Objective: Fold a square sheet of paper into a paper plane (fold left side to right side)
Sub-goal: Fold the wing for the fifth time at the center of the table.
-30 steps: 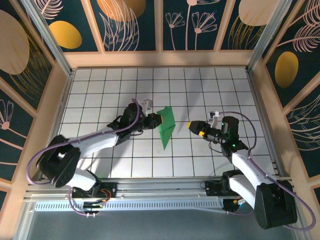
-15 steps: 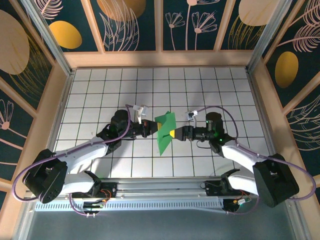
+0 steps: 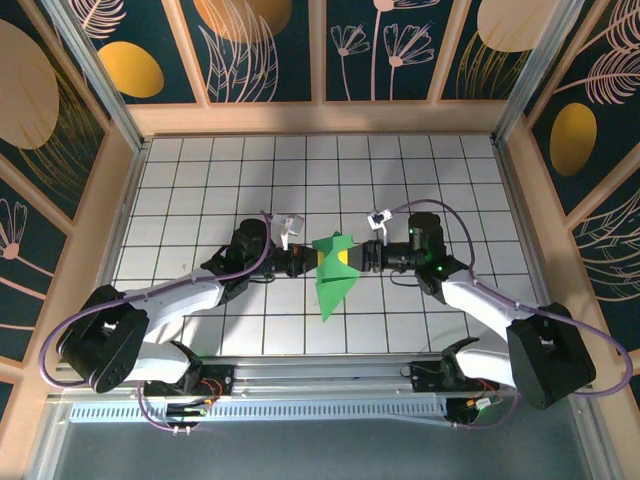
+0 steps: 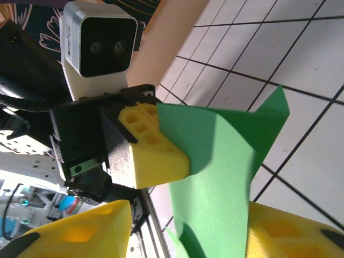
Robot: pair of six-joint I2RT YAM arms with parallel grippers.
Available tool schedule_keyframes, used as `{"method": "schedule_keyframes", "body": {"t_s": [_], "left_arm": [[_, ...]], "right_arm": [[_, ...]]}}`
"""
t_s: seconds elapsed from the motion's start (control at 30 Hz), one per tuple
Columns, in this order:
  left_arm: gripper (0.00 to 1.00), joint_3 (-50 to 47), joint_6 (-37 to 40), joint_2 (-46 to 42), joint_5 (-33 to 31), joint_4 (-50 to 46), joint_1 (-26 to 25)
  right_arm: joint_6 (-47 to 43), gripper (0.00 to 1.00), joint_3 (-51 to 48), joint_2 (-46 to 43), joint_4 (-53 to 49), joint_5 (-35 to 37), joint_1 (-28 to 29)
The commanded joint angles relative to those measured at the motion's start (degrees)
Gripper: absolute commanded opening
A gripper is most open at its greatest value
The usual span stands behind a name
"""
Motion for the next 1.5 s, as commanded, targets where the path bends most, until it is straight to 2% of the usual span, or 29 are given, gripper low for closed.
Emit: {"method": "schedule_keyframes", "body": {"t_s": [0.0,0.1,0.33,0.4,0.47,0.5,0.57,0.63,0.87,1.0,1.1,1.33,1.47], "left_arm": [[0.0,1.1,1.0,0.8,1.3,0.4,0.3],[0.0,0.9,0.7,0.9,1.2,0.6,0.3],[0.0,1.0,1.2,1.0,0.3,-1.0,0.2],[0.13,1.2,2.4,0.8,-1.4,-3.6,0.3],[0.38,1.2,3.6,0.0,-4.0,-6.4,0.3],[0.47,1.2,4.1,-0.2,-5.5,-7.9,0.4],[0.58,1.1,5.2,-1.4,-9.2,-11.1,0.4],[0.62,0.9,5.9,-2.8,-13.0,-13.7,0.4],[0.61,1.9,11.2,-7.7,-25.3,-24.2,0.0],[0.58,3.9,13.6,-8.1,-28.5,-28.4,-3.7],[0.55,6.0,13.6,-6.4,-29.5,-30.1,-7.6],[0.54,14.6,14.2,2.3,-38.4,-36.7,-20.8],[0.56,19.7,14.1,8.8,-42.6,-39.7,-26.5]], "right_arm": [[-2.5,0.43,2.8,1.5,-3.6,2.7,0.1],[-2.6,0.35,3.5,2.7,-4.2,3.8,0.0],[-2.7,0.09,4.2,4.4,-5.6,7.4,-0.2],[-2.3,0.01,4.1,5.3,-5.7,8.1,-0.3],[-1.4,0.0,3.7,6.9,-5.1,8.3,-0.3],[-0.8,0.0,3.4,7.8,-4.5,8.5,-0.3],[0.8,0.0,2.4,10.0,-2.0,8.7,-0.3],[2.3,0.0,1.3,12.4,0.2,9.5,-0.3],[7.5,0.0,1.5,16.7,0.1,14.6,-1.0],[11.5,0.0,3.3,17.1,-4.2,15.6,-1.6],[13.5,0.0,4.8,17.4,-8.0,15.9,-1.8],[16.7,0.0,5.9,18.1,-12.2,15.5,-3.2],[16.9,0.0,6.3,18.4,-13.2,15.9,-3.5]]}}
